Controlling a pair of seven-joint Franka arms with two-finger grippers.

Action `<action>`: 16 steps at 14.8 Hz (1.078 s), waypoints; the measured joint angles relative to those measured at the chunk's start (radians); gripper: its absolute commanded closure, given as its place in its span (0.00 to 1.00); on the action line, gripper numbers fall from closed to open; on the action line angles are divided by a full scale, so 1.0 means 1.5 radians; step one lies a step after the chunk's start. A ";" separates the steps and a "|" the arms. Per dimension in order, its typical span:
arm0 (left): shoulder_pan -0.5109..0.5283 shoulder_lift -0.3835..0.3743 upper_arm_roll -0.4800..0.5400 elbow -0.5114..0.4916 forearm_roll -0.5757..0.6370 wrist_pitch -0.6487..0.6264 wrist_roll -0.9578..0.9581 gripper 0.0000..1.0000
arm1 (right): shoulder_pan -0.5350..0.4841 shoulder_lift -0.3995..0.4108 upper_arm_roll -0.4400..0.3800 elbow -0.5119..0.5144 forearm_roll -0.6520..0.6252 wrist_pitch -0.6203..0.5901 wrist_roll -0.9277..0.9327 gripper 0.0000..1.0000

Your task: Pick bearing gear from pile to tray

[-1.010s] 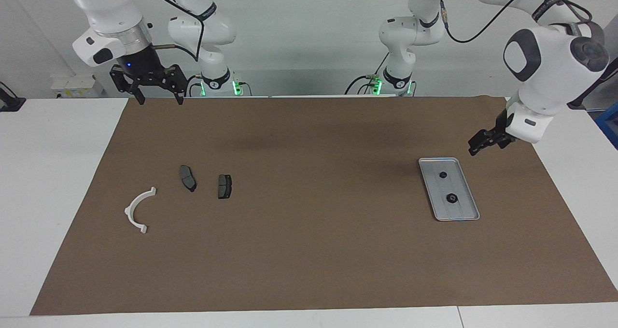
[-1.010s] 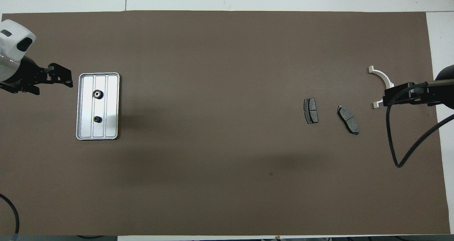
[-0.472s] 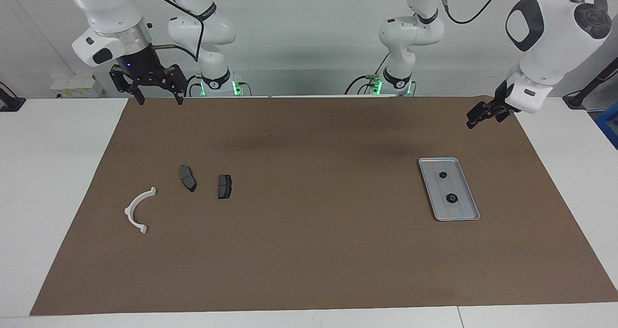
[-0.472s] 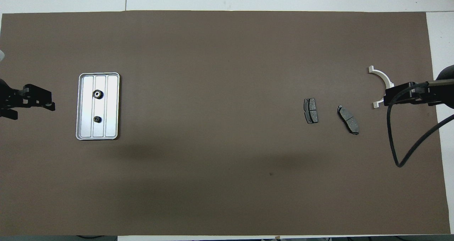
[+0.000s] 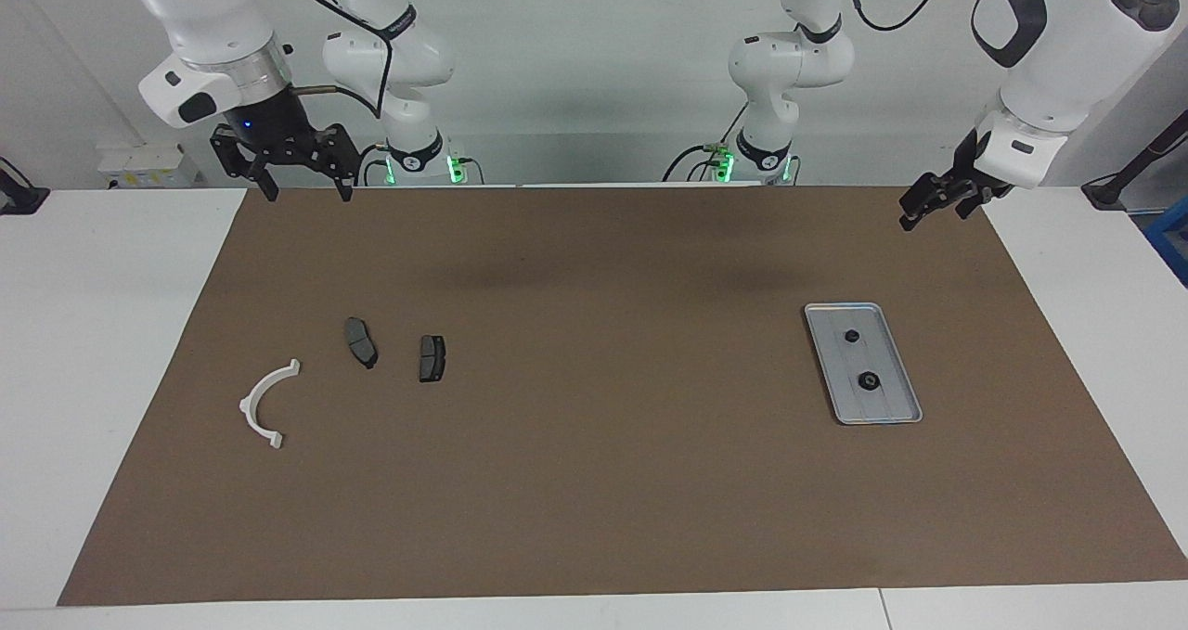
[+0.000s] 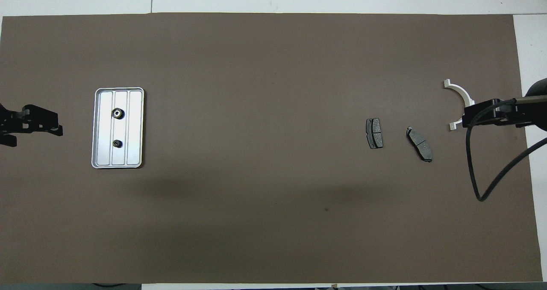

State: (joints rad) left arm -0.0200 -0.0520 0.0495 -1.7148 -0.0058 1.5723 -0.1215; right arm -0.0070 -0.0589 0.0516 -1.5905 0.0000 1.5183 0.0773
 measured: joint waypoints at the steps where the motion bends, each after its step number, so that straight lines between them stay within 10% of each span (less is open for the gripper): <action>1: 0.000 -0.001 -0.001 -0.003 0.000 0.004 0.000 0.00 | 0.000 0.000 0.000 0.000 0.000 0.000 0.000 0.00; 16: -0.002 0.001 -0.012 -0.006 0.000 0.036 0.002 0.00 | 0.000 0.000 0.000 0.000 0.000 0.000 0.000 0.00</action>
State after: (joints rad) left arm -0.0223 -0.0512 0.0320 -1.7242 -0.0065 1.6270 -0.1184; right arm -0.0070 -0.0589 0.0517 -1.5905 0.0000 1.5183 0.0773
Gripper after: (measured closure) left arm 0.000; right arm 0.000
